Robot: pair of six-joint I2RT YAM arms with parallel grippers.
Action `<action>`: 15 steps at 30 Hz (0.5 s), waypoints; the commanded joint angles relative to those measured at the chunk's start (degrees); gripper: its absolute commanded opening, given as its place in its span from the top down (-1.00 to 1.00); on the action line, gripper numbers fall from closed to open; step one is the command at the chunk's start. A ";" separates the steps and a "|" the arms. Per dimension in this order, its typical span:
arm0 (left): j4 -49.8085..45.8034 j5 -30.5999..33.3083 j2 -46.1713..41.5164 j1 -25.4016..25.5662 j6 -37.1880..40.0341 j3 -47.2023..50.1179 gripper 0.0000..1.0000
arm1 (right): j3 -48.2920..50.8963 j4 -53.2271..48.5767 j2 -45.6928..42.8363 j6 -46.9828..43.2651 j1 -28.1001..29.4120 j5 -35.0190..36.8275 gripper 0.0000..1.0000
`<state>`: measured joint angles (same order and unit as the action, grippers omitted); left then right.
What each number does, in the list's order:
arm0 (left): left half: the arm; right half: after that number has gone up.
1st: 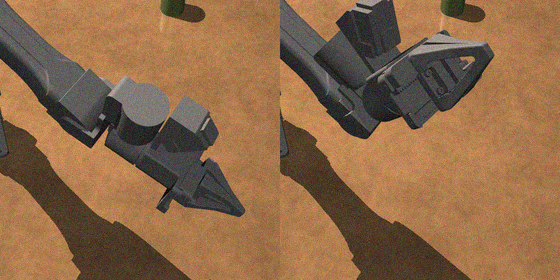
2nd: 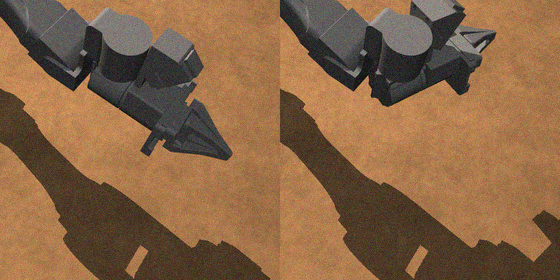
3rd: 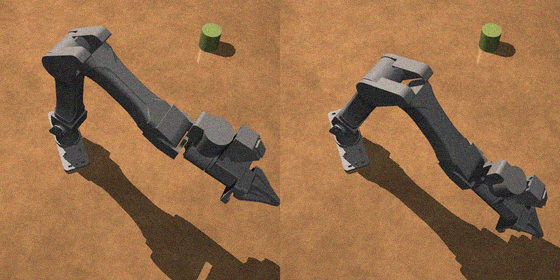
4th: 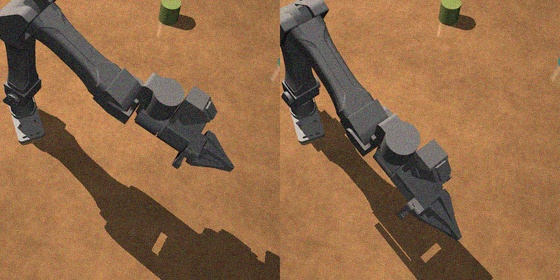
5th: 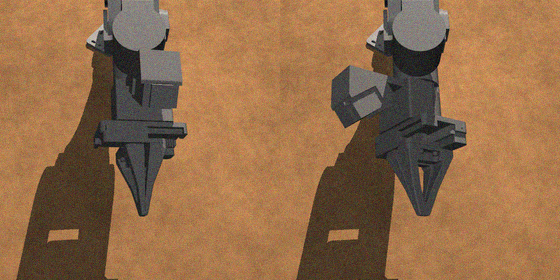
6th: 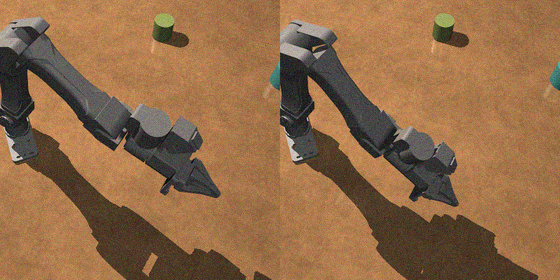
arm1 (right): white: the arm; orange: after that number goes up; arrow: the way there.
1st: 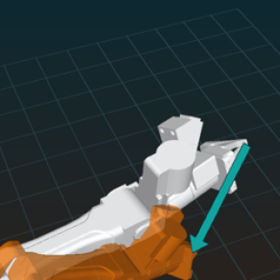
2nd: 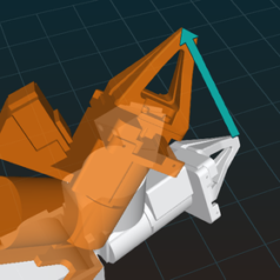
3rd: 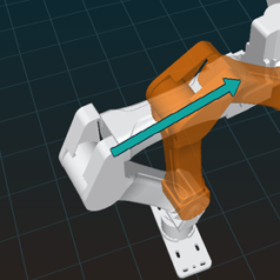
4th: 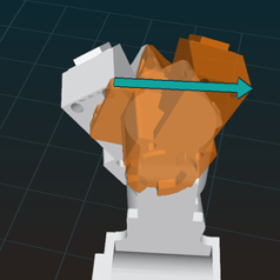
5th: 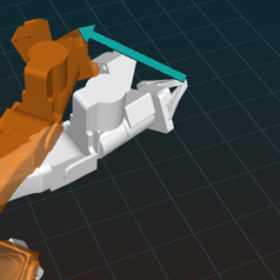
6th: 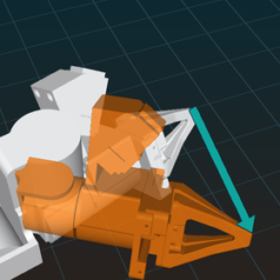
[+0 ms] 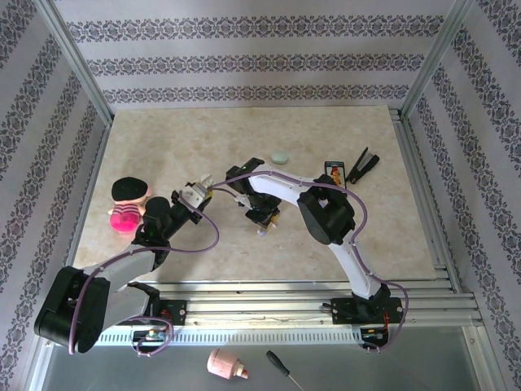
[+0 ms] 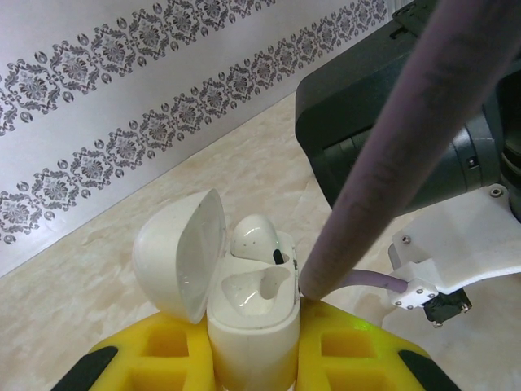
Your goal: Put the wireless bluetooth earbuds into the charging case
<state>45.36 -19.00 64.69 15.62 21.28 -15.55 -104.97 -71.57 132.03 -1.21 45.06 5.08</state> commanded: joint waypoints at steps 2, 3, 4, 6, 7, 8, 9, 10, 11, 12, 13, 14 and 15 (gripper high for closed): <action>-0.26 -4.08 0.69 -0.57 1.58 -0.50 1.00 | 2.88 4.65 -2.22 2.21 -1.03 1.97 0.62; -0.15 -4.35 0.81 -0.51 1.66 -0.53 1.00 | 3.62 5.39 -3.25 2.67 -1.18 1.50 0.63; 0.06 -4.69 0.88 -0.57 1.66 -0.53 1.00 | 4.64 6.52 -4.64 3.07 -1.34 0.95 0.63; 0.17 -5.55 1.20 -0.58 1.66 -0.62 1.00 | 7.15 9.32 -7.78 4.07 -1.62 0.57 0.62; 0.22 -6.08 1.34 -0.59 1.45 -0.76 1.00 | 8.43 10.72 -9.55 4.89 -1.82 0.14 0.62; 0.20 -6.66 1.53 -0.50 1.34 -1.03 1.00 | 9.81 12.26 -11.35 5.71 -2.22 -0.02 0.62; 0.17 -7.08 1.71 -0.48 1.10 -1.20 1.00 | 11.16 13.61 -12.89 6.45 -2.48 -0.20 0.62; 0.46 -7.52 1.96 -0.46 0.71 -1.49 1.00 | 12.65 15.33 -14.87 7.43 -2.92 -0.20 0.62; 0.96 -7.94 2.45 -0.33 0.20 -1.66 1.00 | 14.47 17.15 -16.79 8.54 -3.45 -0.16 0.62; 1.49 -8.28 2.86 -0.28 -0.15 -1.75 1.00 | 15.67 18.60 -18.33 9.44 -3.88 -0.33 0.62; 2.28 -8.55 3.39 -0.15 -0.64 -1.84 1.00 | 17.31 20.39 -20.31 10.22 -4.43 -0.65 0.62; 3.22 -8.92 3.95 -0.06 -1.37 -2.00 1.00 | 18.82 22.25 -22.33 10.95 -4.89 -0.69 0.62; 4.00 -9.38 4.56 -0.01 -1.94 -2.17 1.00 | 20.10 23.98 -24.11 11.39 -5.18 -0.65 0.62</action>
<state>45.71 -25.67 68.31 15.64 21.39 -15.88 -87.50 -54.02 112.73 6.46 40.69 4.80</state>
